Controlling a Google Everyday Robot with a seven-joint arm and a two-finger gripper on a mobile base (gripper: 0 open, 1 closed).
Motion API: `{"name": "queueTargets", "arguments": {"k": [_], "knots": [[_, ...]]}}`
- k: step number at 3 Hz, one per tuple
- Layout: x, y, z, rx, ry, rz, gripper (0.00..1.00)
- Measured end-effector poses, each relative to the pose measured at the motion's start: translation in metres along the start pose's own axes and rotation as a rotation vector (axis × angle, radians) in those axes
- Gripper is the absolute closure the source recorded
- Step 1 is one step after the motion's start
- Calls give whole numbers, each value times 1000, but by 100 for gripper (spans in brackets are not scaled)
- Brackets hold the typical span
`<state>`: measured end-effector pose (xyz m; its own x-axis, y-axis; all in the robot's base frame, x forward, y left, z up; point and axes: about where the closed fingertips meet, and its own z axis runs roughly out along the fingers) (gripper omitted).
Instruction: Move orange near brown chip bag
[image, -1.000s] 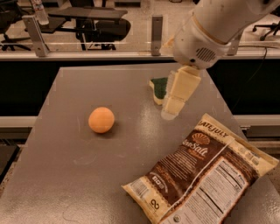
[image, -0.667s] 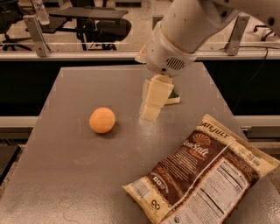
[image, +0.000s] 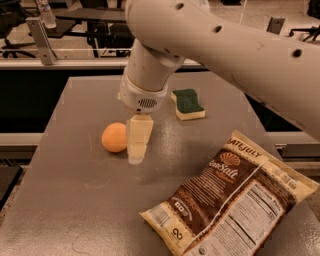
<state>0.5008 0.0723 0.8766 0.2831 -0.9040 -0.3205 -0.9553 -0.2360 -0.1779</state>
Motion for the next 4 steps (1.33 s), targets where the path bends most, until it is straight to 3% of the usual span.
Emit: {"name": "queueTargets", "arguments": {"k": [1, 3, 4], "knots": [[-4, -6, 31, -44, 33, -39, 0], [-7, -9, 40, -74, 55, -64, 43], [-3, -7, 28, -76, 55, -63, 67]]}}
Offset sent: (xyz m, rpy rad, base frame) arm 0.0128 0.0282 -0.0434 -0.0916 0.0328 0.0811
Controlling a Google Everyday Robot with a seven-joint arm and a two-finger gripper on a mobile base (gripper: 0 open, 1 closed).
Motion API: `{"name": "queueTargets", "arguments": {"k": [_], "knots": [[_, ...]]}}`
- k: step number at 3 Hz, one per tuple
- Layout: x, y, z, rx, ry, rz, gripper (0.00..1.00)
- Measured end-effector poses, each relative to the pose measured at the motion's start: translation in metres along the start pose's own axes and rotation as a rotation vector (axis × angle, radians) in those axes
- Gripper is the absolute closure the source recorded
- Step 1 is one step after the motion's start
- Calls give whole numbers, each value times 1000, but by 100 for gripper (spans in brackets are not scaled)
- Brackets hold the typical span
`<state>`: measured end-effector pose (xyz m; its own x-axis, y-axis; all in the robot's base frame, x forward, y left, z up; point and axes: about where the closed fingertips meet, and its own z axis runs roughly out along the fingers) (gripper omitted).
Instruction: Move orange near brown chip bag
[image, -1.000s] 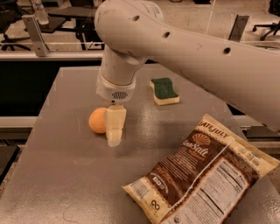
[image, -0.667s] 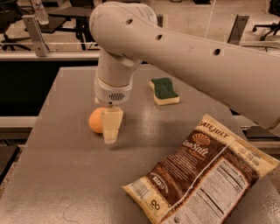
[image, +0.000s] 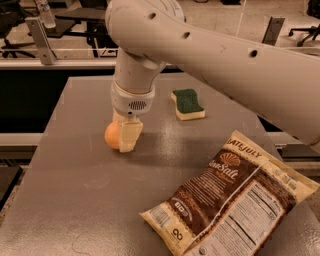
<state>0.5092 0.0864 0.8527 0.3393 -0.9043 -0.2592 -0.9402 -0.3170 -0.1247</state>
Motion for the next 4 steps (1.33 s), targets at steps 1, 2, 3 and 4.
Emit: {"name": "queueTargets", "arguments": {"k": [1, 2, 3, 4], "knots": [[20, 9, -31, 23, 21, 42, 98], [44, 26, -50, 26, 51, 101, 100], [68, 46, -61, 21, 86, 181, 100], [85, 65, -60, 6, 115, 255, 100]]}}
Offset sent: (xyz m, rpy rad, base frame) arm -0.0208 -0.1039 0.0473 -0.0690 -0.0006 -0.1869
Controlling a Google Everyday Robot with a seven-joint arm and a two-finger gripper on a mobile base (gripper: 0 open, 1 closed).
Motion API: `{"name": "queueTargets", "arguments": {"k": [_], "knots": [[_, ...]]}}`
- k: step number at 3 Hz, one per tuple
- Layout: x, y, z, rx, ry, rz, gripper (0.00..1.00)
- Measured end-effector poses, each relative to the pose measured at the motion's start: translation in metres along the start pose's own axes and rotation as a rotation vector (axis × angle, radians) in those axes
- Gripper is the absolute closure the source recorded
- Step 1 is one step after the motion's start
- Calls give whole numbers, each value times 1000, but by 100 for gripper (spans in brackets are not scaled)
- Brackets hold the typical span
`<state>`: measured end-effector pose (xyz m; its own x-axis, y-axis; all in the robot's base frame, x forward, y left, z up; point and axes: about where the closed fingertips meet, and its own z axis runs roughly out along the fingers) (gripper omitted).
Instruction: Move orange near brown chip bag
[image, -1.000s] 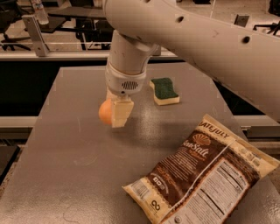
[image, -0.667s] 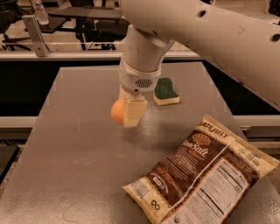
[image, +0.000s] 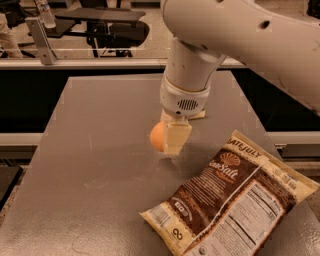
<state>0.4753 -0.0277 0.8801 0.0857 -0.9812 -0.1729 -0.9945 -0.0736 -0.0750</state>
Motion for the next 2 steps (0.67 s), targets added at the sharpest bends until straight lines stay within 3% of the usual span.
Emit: {"name": "queueTargets", "arguments": {"k": [1, 2], "knots": [[22, 15, 11, -22, 25, 66, 100], [33, 29, 17, -49, 26, 107, 82]]}}
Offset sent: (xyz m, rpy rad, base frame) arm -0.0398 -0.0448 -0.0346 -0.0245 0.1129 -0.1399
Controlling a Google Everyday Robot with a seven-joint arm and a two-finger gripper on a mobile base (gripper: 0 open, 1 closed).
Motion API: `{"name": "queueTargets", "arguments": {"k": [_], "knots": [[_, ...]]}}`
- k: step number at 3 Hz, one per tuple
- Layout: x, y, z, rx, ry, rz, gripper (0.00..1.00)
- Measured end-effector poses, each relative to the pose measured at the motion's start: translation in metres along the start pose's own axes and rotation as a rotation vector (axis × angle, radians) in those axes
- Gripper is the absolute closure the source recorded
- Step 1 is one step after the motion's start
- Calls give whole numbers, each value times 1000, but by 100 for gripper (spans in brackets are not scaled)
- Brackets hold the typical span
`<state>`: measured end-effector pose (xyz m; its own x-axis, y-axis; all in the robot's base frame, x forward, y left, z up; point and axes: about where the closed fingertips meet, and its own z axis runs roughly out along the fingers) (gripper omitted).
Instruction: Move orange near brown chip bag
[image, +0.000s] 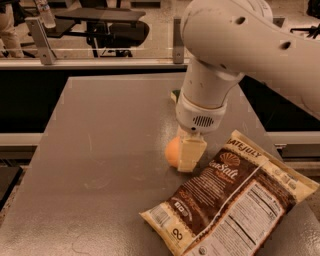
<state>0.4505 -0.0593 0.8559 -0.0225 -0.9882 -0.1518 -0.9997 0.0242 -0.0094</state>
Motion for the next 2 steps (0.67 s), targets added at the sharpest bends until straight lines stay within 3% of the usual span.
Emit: {"name": "queueTargets", "arguments": {"k": [2], "knots": [[7, 13, 2, -29, -16, 19, 36]]}}
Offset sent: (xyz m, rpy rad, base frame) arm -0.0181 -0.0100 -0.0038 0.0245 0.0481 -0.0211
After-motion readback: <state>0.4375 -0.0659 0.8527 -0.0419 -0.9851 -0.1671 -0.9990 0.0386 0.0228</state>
